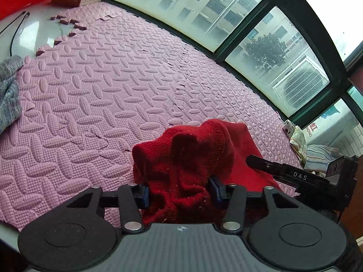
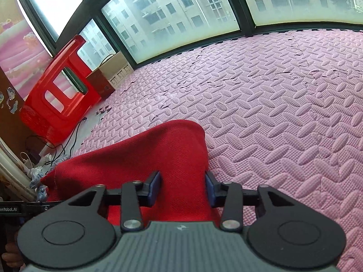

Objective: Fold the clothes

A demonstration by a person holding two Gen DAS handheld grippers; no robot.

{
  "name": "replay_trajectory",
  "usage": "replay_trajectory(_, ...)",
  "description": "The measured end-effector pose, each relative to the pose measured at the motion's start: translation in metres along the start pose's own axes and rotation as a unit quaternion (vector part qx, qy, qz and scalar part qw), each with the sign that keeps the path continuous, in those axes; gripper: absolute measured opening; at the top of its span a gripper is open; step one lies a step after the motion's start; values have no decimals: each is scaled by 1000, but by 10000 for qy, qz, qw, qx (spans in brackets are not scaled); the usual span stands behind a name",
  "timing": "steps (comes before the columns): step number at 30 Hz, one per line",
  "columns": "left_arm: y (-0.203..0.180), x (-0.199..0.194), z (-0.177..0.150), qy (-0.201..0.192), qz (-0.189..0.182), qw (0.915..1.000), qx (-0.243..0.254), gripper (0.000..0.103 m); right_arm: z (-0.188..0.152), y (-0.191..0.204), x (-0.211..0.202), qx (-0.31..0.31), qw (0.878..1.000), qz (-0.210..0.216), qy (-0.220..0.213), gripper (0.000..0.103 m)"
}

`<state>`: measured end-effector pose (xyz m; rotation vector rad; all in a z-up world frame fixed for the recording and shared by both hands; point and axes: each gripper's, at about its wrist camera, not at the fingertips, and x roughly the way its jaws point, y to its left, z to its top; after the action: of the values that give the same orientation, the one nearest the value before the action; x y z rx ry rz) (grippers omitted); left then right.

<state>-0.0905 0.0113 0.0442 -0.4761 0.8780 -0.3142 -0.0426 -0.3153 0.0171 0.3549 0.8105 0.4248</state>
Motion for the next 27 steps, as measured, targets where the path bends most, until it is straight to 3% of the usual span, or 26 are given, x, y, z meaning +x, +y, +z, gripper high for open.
replay_trajectory(5, -22, 12, 19, 2, -141, 9992, 368, 40, -1, -8, -27, 199, 9988, -185, -405, 25)
replay_trajectory(12, -82, 63, 46, 263, -527, 9937, 950, 38, 13, -42, -71, 468, 9902, -851, -1002, 23)
replay_trajectory(21, -176, 136, 66, 550, -1005, 9805, 1600, 38, 37, -103, -131, 841, 9676, -1671, -1699, 23)
replay_trajectory(24, -200, 159, 62, 642, -1068, 9754, 1820, 40, 37, -128, -139, 990, 9611, -1886, -1757, 24)
replay_trajectory(27, -213, 183, 52, 919, -932, 9718, 1962, 45, 30, -152, -143, 1108, 9560, -2150, -1661, 32)
